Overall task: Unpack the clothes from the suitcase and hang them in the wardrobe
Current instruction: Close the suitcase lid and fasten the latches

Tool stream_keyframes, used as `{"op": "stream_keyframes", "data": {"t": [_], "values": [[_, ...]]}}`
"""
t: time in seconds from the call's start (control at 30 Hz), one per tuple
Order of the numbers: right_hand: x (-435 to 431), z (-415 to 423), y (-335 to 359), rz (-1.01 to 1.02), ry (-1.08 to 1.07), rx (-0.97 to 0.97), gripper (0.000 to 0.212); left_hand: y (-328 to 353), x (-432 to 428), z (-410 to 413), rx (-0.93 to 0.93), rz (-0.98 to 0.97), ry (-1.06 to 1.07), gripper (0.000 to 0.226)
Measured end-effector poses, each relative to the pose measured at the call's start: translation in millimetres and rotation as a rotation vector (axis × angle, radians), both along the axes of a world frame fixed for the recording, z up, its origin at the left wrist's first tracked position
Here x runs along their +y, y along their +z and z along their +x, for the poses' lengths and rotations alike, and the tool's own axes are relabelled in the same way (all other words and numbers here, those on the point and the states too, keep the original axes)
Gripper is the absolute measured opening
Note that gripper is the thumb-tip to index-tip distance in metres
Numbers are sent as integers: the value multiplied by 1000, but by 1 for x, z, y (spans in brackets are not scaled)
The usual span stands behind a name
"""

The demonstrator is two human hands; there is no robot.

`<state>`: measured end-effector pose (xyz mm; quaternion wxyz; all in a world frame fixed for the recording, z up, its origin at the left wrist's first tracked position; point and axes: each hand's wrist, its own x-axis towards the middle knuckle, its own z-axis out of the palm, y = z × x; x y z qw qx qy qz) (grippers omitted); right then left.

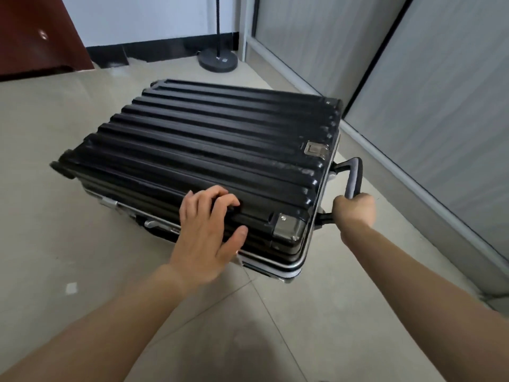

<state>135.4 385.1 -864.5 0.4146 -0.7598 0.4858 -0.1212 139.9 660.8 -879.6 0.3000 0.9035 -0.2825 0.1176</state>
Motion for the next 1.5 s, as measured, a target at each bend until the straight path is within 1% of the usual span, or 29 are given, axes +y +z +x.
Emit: {"op": "stream_keyframes", "data": {"t": [0.07,0.13,0.23,0.3,0.33,0.4,0.47,0.5,0.57,0.67,0.73,0.77,0.8,0.9,0.97,1.07,1.17,1.2,1.27,1.33,1.37,1.43,1.5], "values": [[17,8,47,62,-1,-22,11,41,18,6,76,-61,55,39],[40,19,103,98,21,-32,14,88,34,10,171,-145,141,46],[76,44,181,115,96,-49,20,156,48,22,434,-265,284,63],[106,75,234,137,163,-35,22,202,68,47,593,-365,374,69],[120,86,255,150,185,-35,19,219,77,57,634,-411,383,69],[152,120,295,173,226,-15,13,253,107,84,690,-469,388,68],[181,148,321,206,283,-2,12,277,133,104,711,-449,396,68],[199,166,333,217,316,11,13,289,150,117,708,-423,406,65],[224,192,350,187,377,60,24,304,172,138,686,-407,420,56],[258,225,357,69,470,262,36,315,204,167,674,-504,502,37],[276,235,355,93,559,338,60,319,223,179,666,-547,565,33],[292,246,350,94,602,357,67,315,241,188,685,-569,597,33],[308,254,346,74,643,367,68,311,256,195,711,-583,623,33],[346,275,336,-52,755,345,49,300,290,208,771,-573,714,40],[358,288,328,-88,783,349,43,303,299,213,781,-594,743,42],[372,306,329,-163,851,392,44,314,302,224,779,-592,801,43],[391,329,333,-279,951,405,52,320,316,244,805,-643,871,45],[400,342,334,-287,997,406,52,321,324,255,807,-641,887,44],[423,369,331,-256,1022,403,49,324,342,278,808,-613,940,44],[448,394,327,-233,1009,417,46,327,362,296,812,-568,967,46],[466,410,327,-236,1025,435,45,327,376,308,808,-555,979,49],[498,436,329,-266,1098,474,43,329,405,327,787,-469,969,59],[525,457,328,-333,1218,504,35,334,428,343,768,-218,905,72]]}}
